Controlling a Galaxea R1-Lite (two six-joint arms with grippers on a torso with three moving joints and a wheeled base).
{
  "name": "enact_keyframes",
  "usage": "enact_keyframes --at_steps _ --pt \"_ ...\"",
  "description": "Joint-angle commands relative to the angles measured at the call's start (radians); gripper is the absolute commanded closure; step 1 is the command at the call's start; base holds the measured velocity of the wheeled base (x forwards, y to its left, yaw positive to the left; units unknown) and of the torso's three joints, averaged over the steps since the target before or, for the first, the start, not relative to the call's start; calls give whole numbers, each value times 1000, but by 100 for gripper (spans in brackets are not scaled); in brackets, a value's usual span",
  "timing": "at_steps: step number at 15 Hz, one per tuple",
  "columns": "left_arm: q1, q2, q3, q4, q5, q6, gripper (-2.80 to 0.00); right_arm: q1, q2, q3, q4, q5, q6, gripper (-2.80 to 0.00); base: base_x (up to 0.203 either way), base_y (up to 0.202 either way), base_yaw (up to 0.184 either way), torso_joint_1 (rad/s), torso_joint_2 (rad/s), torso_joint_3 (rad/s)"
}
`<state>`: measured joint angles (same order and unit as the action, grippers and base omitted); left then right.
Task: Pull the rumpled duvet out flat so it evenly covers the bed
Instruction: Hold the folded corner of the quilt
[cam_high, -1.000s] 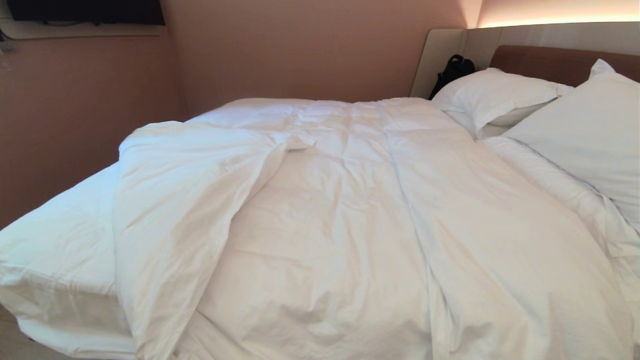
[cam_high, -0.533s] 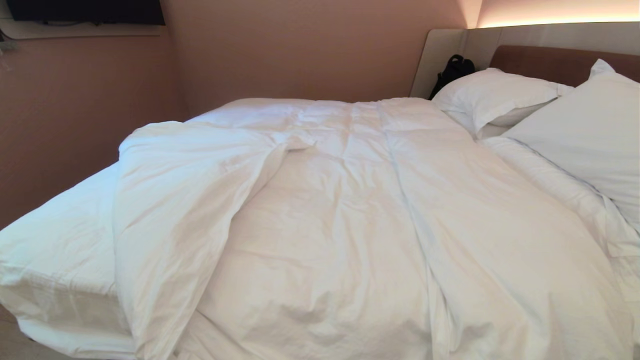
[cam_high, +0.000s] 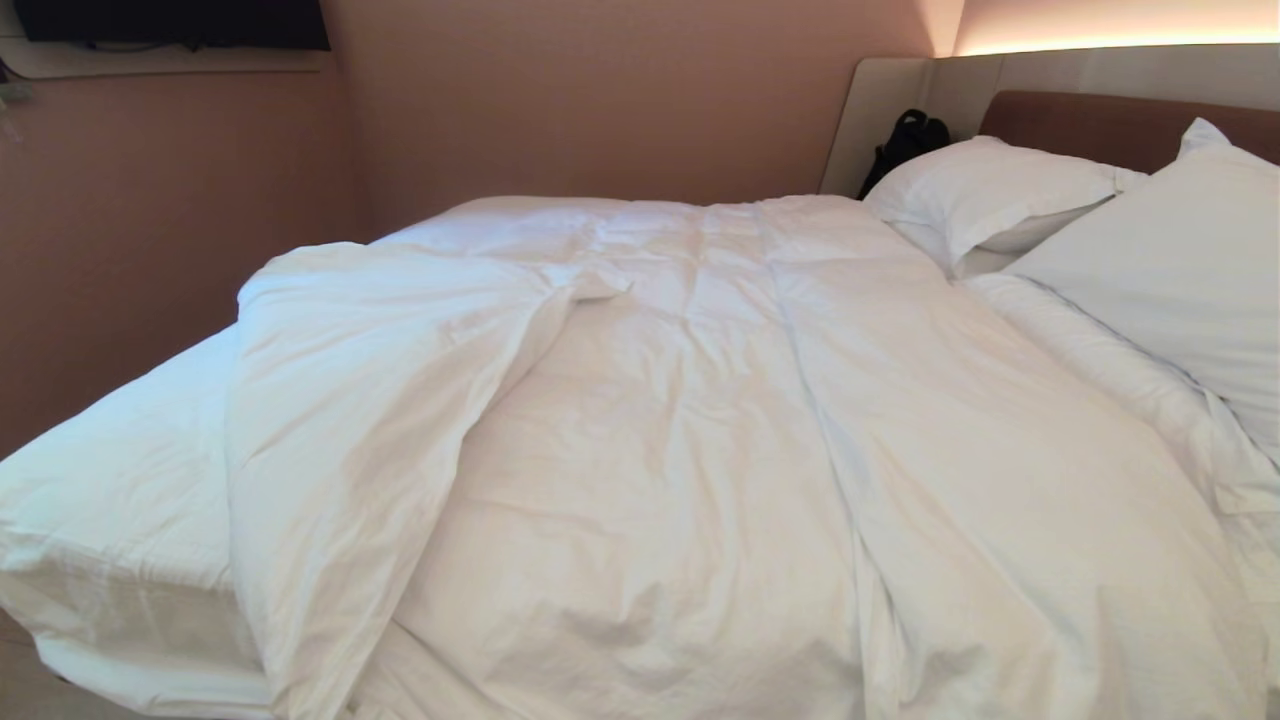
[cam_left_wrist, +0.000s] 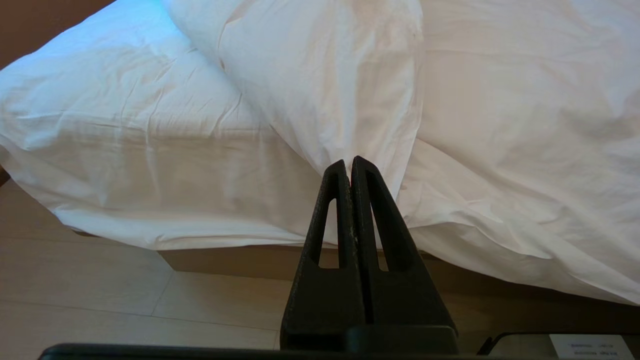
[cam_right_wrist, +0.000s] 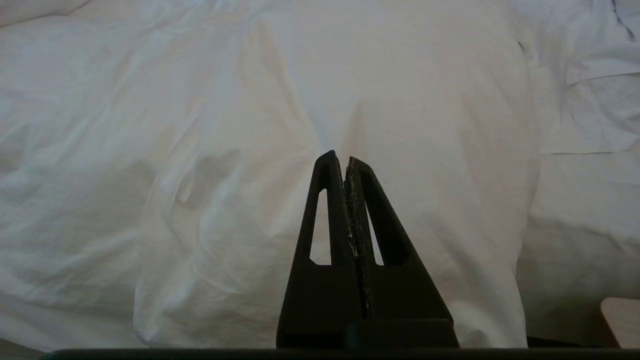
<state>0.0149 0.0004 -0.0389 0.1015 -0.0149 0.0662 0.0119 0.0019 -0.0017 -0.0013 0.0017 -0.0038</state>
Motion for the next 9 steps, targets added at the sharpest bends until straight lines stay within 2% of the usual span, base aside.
enact_keyframes --at_steps 1,6,9 --pt "0 0 -1 0 -4 -2 0 0 0 0 0 0 -1 0 0 0 0 0 0 0" --pt "0 1 -1 1 0 -5 0 0 0 0 0 0 -1 0 2 10 0 0 1 1" --pt "0 0 -1 1 0 -3 0 0 0 0 0 0 -1 0 2 128 1 2 1 2"
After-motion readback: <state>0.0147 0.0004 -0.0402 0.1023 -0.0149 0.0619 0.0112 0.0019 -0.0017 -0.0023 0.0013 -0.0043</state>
